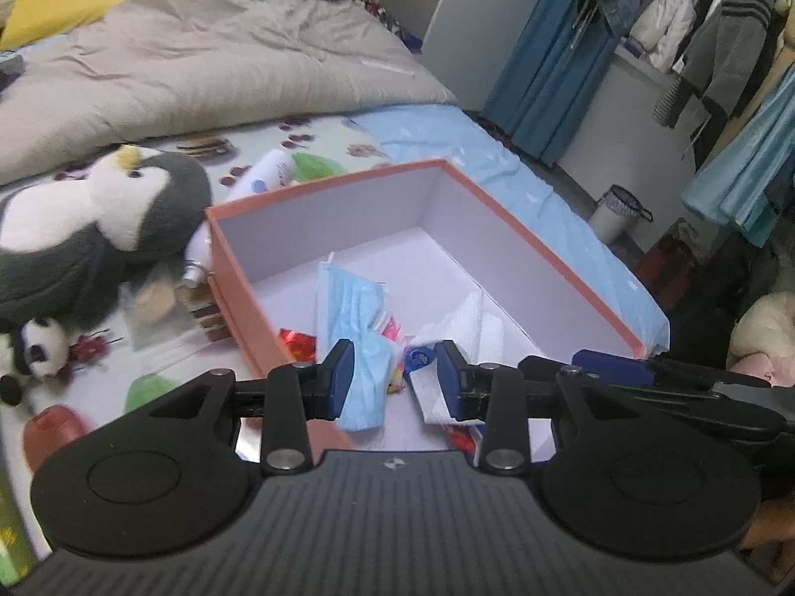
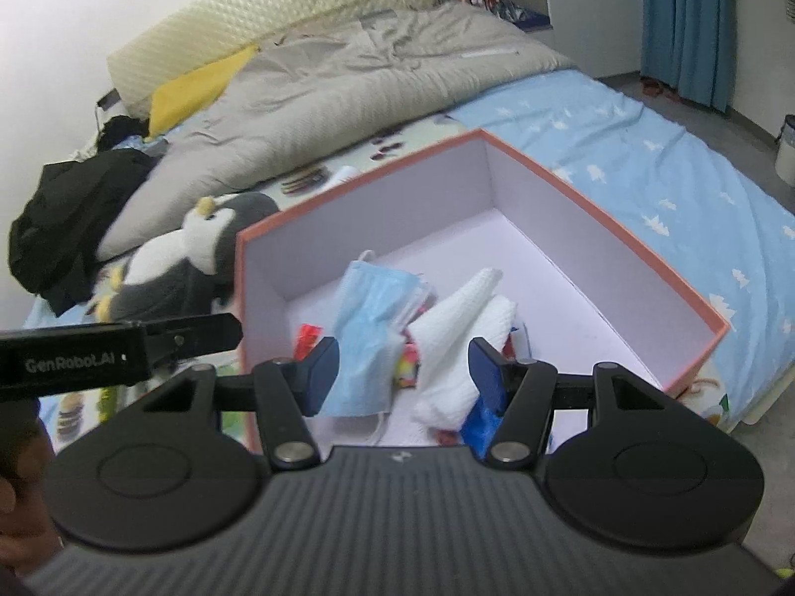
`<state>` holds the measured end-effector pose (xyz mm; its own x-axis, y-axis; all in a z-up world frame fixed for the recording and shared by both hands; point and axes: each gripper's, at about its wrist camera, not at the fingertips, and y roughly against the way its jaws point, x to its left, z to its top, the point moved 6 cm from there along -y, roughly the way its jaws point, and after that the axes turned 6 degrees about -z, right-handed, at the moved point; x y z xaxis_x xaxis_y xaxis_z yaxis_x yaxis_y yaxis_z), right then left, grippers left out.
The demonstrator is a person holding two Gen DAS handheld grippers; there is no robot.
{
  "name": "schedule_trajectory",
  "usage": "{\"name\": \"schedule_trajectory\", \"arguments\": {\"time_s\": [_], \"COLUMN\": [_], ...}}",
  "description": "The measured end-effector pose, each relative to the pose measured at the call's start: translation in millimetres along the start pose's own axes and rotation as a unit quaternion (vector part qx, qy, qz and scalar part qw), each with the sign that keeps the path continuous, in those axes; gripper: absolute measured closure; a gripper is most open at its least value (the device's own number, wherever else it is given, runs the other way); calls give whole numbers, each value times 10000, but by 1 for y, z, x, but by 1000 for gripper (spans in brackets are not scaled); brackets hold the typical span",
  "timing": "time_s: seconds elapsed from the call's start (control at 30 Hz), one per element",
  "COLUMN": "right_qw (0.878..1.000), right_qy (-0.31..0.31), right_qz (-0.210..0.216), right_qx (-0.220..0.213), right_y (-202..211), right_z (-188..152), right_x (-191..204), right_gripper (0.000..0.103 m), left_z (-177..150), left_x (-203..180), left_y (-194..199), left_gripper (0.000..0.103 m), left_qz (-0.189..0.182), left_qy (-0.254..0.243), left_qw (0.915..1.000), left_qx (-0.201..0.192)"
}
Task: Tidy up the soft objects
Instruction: 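Withdraw both tools from the box and move them toward the panda plush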
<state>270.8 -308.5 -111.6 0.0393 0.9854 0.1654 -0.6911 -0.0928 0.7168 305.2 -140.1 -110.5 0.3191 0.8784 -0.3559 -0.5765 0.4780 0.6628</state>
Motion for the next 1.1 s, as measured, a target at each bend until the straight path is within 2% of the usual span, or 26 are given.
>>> {"name": "schedule_trajectory", "arguments": {"time_s": [0.3, 0.5, 0.7, 0.93, 1.1], "right_qw": [9992, 9971, 9928, 9879, 9842], "right_qy": [144, 225, 616, 1054, 1145], "right_qz": [293, 652, 878, 1032, 1234], "right_qx": [-240, -315, -538, -488, -547], "right_y": [45, 50, 70, 86, 101], "right_z": [-21, -33, -39, -57, -73], "right_x": [30, 60, 89, 116, 127], "right_gripper": [42, 42, 42, 42, 42], "left_z": [-25, -41, -59, -92, -114], "left_x": [12, 31, 58, 72, 74], "left_y": [76, 114, 142, 182, 206], "left_gripper": [60, 60, 60, 60, 55], "left_qz": [296, 558, 755, 918, 1056], "left_qy": [164, 82, 461, 794, 883], "left_qw": [9988, 9971, 9933, 9875, 9841], "left_qx": [-352, -513, -750, -1001, -1118]}}
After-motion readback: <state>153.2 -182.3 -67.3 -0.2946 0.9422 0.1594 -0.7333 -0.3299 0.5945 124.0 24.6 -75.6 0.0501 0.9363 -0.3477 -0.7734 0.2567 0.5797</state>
